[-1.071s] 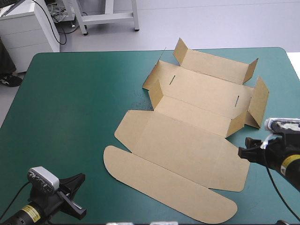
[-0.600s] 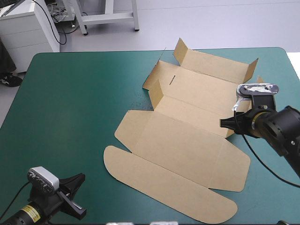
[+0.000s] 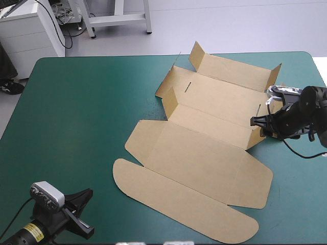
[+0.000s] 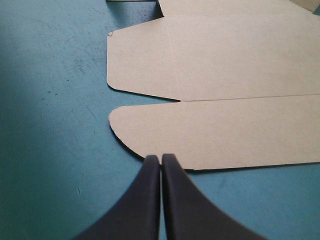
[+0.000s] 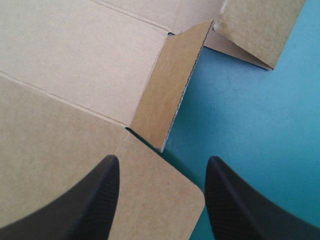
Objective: Fold the box
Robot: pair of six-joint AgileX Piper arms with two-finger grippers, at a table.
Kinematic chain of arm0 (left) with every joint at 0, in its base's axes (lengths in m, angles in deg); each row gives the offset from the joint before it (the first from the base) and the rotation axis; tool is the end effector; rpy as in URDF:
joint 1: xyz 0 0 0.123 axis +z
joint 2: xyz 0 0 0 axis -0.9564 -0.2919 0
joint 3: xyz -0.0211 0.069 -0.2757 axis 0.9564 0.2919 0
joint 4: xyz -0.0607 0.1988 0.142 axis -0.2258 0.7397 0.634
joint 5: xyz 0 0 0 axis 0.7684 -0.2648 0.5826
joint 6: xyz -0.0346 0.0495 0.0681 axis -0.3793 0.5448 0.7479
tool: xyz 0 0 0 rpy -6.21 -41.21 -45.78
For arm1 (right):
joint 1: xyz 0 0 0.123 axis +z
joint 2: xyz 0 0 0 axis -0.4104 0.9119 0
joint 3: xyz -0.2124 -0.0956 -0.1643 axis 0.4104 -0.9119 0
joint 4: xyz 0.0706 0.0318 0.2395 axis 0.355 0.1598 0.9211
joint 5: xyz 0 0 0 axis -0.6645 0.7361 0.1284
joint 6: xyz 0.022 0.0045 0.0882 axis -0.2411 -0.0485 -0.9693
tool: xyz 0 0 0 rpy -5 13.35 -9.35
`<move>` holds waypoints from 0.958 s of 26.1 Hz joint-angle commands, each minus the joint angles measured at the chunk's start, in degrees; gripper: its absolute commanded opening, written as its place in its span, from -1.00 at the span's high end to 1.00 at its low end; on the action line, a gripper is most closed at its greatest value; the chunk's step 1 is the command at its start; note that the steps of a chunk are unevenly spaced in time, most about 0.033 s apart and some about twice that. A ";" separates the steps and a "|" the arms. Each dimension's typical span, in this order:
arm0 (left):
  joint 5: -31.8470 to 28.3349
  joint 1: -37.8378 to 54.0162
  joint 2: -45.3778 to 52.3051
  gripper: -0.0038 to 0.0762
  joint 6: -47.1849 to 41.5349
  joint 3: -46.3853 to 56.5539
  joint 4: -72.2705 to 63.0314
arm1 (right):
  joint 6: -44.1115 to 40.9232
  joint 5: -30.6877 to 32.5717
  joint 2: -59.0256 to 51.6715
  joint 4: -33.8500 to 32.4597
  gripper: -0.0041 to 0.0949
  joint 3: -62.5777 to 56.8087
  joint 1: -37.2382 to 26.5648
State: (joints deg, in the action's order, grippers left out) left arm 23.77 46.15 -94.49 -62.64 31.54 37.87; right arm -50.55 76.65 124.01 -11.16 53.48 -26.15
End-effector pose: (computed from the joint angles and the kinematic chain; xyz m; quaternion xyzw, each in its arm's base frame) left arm 0.0397 -0.0326 0.2638 0.2073 0.8133 -0.1879 0.5102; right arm 0.2762 0.0026 0.3298 0.0233 0.9830 0.0644 0.1703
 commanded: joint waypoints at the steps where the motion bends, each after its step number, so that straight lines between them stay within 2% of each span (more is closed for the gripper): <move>1: -4.04 -0.15 -0.77 0.92 -0.09 -1.47 -1.12 | 1.35 -4.23 2.69 1.42 -0.04 1.85 -0.78; 8: -4.04 -0.15 -0.77 0.92 -0.09 -1.47 -1.12 | 1.75 -7.15 11.57 2.23 -0.04 1.87 -0.78; 10: -4.04 -0.15 -0.77 0.92 -0.09 -1.47 -1.12 | 1.86 -7.17 12.62 2.72 0.04 1.97 -0.78; 12: -4.04 -0.15 -0.77 0.92 -0.09 -1.47 -1.00 | 2.63 -7.17 13.04 2.72 0.22 1.97 -0.78; 16: -4.04 -0.15 -0.77 0.92 -0.09 -1.47 -1.00 | 5.67 -7.17 13.47 2.72 0.97 2.09 -0.78; 25: -4.04 -0.15 -0.77 0.92 -0.09 -1.47 -0.79 | 14.78 -5.71 14.38 3.35 0.96 9.16 0.98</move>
State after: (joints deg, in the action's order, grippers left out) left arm 23.77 46.15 -94.49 -62.64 31.54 37.87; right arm -40.74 70.34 140.06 -8.34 57.67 -26.33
